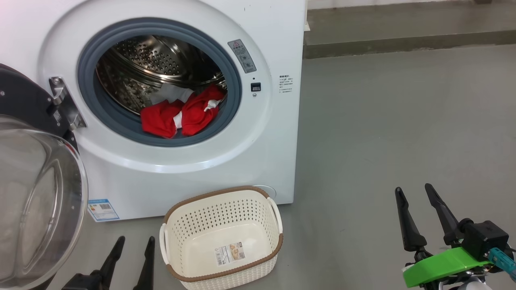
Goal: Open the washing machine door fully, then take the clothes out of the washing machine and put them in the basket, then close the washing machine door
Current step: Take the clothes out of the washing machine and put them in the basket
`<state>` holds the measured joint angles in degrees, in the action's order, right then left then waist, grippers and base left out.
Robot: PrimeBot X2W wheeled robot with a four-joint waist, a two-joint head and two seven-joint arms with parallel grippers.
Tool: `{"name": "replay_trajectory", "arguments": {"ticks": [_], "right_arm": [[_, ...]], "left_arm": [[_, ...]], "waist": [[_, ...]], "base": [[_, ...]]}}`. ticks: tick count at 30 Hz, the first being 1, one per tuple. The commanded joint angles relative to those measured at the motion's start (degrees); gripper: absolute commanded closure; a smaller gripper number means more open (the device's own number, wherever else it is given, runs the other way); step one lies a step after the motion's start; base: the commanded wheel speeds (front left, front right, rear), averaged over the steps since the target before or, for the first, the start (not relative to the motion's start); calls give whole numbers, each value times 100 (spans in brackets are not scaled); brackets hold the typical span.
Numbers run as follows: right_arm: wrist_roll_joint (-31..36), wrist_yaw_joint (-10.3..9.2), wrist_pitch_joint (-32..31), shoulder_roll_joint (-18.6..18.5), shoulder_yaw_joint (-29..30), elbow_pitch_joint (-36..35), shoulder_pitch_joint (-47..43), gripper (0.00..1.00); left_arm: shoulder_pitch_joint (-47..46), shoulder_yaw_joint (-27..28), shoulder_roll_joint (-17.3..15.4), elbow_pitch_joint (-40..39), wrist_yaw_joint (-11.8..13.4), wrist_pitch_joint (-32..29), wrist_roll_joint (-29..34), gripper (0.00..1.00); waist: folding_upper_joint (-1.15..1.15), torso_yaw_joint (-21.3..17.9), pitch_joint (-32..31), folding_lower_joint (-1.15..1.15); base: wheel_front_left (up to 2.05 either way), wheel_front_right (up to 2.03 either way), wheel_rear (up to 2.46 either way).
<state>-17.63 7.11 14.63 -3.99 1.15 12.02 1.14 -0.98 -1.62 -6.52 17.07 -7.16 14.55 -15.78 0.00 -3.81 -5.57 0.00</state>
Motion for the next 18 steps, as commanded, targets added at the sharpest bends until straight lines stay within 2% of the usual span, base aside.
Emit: {"name": "replay_trajectory", "arguments": {"ticks": [1, 10, 18], "right_arm": [[-32, 37, 37, -73, -140, -118, 76, 0], [-57, 37, 37, -74, -162, -79, 79, 0], [-83, 37, 37, -68, -180, -66, 91, 0]], "left_arm": [[-114, 212, -124, -107, -8, 45, 42, 0], [-279, 293, -92, 248, 79, 45, 238, 0], [-322, 346, -71, 278, 48, 45, 254, 0]], "waist": [[0, 1, 1, 0], [0, 35, -36, 0], [0, 62, -35, 0]], "base": [[0, 0, 0], [63, -63, 0], [186, -186, 0]]}}
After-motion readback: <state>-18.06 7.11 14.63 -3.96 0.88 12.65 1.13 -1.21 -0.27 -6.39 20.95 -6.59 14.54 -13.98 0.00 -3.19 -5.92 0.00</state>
